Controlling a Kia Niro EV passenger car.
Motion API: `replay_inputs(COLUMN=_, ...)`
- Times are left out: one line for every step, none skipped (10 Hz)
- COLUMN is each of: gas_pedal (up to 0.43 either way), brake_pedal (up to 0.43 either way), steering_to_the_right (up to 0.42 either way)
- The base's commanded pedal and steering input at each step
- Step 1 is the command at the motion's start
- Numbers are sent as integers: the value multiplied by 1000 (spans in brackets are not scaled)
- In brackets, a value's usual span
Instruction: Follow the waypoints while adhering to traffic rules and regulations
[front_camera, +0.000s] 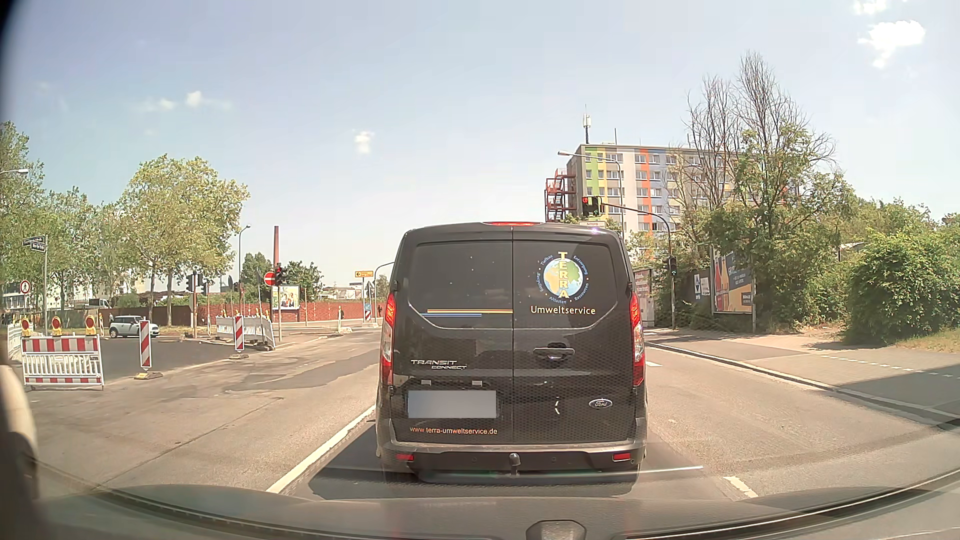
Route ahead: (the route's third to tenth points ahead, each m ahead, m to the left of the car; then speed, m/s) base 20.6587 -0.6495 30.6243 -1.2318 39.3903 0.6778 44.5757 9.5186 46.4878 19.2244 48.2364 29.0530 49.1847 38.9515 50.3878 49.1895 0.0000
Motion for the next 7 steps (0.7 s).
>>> replay_inputs(gas_pedal=0, brake_pedal=305, steering_to_the_right=-18)
replay_inputs(gas_pedal=0, brake_pedal=305, steering_to_the_right=-17)
replay_inputs(gas_pedal=0, brake_pedal=311, steering_to_the_right=-18)
replay_inputs(gas_pedal=0, brake_pedal=311, steering_to_the_right=-18)
replay_inputs(gas_pedal=0, brake_pedal=305, steering_to_the_right=-18)
replay_inputs(gas_pedal=0, brake_pedal=305, steering_to_the_right=-18)
replay_inputs(gas_pedal=0, brake_pedal=305, steering_to_the_right=-18)
